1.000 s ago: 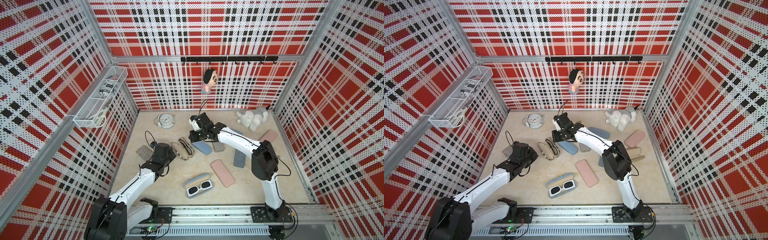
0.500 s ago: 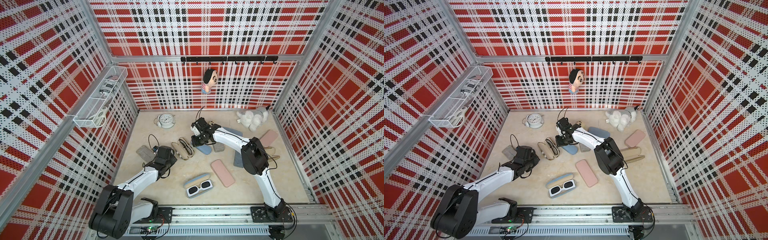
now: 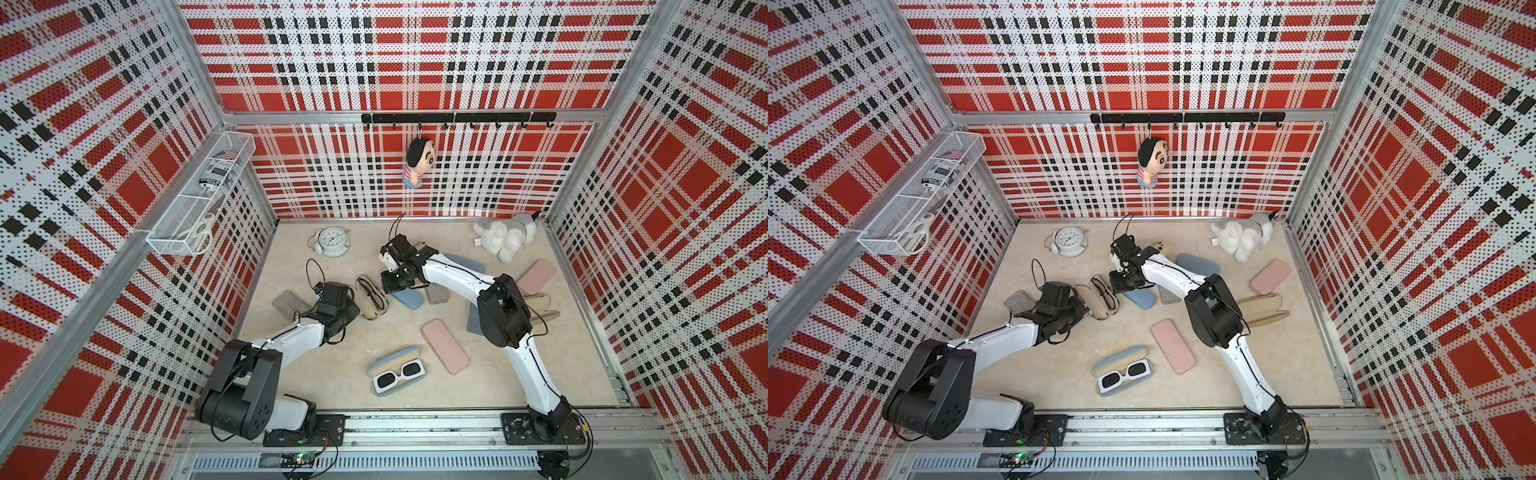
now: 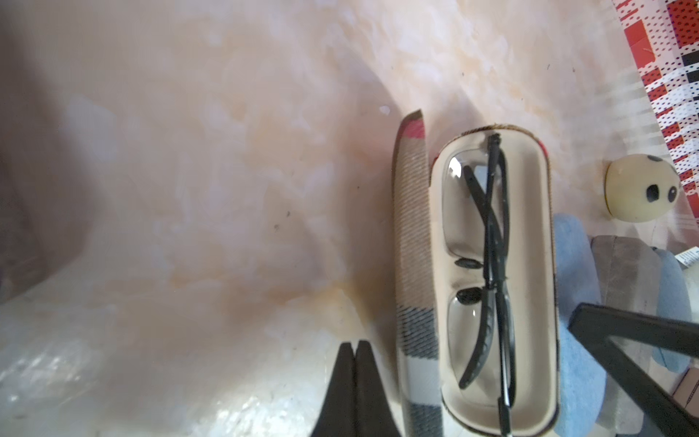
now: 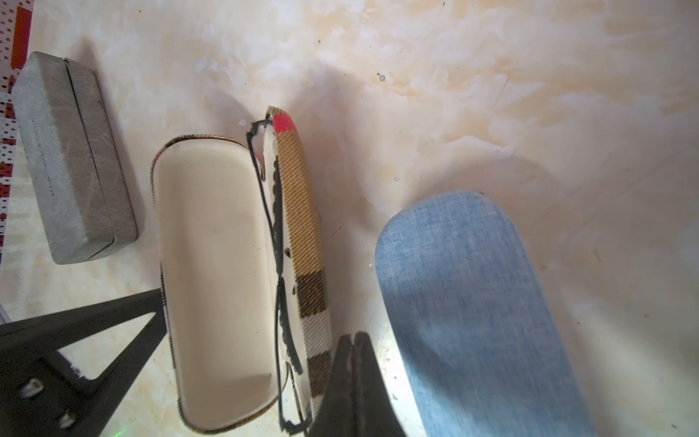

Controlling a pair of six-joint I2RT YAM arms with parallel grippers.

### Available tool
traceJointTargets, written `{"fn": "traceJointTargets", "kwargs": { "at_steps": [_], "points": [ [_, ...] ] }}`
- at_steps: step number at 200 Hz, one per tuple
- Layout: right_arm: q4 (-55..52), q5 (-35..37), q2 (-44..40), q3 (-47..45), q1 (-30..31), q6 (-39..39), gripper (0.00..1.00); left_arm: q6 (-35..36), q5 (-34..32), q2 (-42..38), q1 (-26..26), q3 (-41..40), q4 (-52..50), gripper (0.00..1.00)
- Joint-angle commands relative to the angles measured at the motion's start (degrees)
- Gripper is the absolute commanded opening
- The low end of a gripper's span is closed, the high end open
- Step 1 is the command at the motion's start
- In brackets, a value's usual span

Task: Close the glasses case
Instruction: Close the glasses case at the center of the board.

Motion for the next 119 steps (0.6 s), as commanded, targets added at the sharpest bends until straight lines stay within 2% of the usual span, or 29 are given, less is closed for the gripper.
{"fn": "traceJointTargets", "kwargs": {
  "at_steps": [1, 119],
  "points": [
    [-1.6, -0.5, 2.3, 1.9, -0.3, -0.8, 0.00, 1.6, 0.1, 1.2, -0.3, 1.8, 0.4, 0.00],
    [-3.8, -2.4, 6.0, 7.0, 0.7, -1.7, 0.00, 3.1, 1.2, 6.0, -0.5, 5.0, 1.1, 0.00]
  ]
}}
